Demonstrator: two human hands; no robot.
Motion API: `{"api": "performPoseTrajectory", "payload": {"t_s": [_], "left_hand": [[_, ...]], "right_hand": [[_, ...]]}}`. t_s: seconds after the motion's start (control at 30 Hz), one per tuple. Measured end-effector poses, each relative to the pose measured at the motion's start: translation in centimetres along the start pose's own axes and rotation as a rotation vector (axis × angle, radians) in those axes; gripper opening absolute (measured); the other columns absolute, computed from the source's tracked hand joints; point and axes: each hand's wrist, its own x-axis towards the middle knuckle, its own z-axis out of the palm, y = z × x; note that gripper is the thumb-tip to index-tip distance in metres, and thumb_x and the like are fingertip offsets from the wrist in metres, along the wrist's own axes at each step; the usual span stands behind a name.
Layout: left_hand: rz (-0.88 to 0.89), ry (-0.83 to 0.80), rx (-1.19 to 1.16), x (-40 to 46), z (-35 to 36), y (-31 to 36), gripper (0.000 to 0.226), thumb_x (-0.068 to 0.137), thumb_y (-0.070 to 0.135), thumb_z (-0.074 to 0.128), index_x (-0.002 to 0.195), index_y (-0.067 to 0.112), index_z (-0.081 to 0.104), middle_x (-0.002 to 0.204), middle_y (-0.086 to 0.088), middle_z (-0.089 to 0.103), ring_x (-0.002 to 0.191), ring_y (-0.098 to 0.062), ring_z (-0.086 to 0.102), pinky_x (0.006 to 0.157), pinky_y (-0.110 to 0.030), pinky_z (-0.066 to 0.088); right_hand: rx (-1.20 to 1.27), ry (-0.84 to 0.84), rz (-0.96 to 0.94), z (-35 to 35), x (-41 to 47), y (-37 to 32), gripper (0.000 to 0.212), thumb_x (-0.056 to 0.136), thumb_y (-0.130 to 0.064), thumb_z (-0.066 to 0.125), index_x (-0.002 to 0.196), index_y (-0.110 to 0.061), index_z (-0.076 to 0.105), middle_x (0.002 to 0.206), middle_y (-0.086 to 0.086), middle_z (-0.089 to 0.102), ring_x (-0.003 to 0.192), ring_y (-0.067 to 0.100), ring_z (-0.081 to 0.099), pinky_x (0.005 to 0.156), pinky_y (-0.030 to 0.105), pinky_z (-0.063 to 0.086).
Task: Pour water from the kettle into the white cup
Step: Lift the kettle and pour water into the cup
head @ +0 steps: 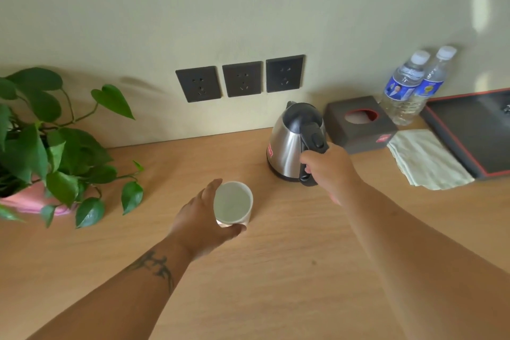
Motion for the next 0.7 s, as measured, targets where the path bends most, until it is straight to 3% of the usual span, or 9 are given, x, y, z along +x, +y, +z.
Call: {"api": "performPoseTrajectory", "payload": {"t_s": [0.17,0.37,0.57,0.7], "left_hand": [[-0.002,-0.002,0.001,0.0,-0.1,-0.1,0.111,0.068,0.062,0.084,0.156,0.031,0.024,0.149,0.007,0.049,0.132,-0.019,0.049,0.107,-0.035,0.042],[-0.018,-0.025,-0.032,0.1,-0.4,-0.4,0.108,0.067,0.056,0.087,0.154,0.032,0.028,0.141,0.006,0.055,0.124,-0.021,0.054,0.101,-0.037,0.046],[-0.036,-0.027,-0.078,-0.1,-0.4,-0.9,0.104,0.063,0.053,0.089,0.149,0.035,0.034,0.129,0.007,0.061,0.111,-0.019,0.058,0.094,-0.038,0.050],[-0.036,-0.028,-0.124,-0.1,-0.6,-1.0,0.094,0.061,0.050,0.090,0.140,0.037,0.042,0.120,0.011,0.062,0.106,-0.016,0.059,0.090,-0.039,0.052]], "right_hand": [[-0.105,-0.064,-0.022,-1.6,-2.1,-0.4,0.026,0.082,0.008,0.054,0.062,-0.007,0.045,0.047,0.001,0.043,0.034,0.006,0.038,0.031,0.012,0.030],[-0.298,-0.202,-0.060,-3.8,-4.2,-1.4,0.035,0.075,0.007,0.061,0.053,-0.012,0.043,0.038,-0.007,0.043,0.030,0.005,0.043,0.036,0.015,0.034],[-0.432,-0.345,-0.114,-5.1,-6.6,-2.6,0.037,0.074,0.013,0.060,0.049,-0.012,0.047,0.045,0.003,0.046,0.034,0.008,0.044,0.036,0.011,0.037],[-0.513,-0.420,-0.114,-5.5,-7.5,-3.2,0.055,0.074,0.011,0.060,0.034,-0.026,0.052,0.040,-0.005,0.046,0.035,0.007,0.045,0.037,0.011,0.037]]}}
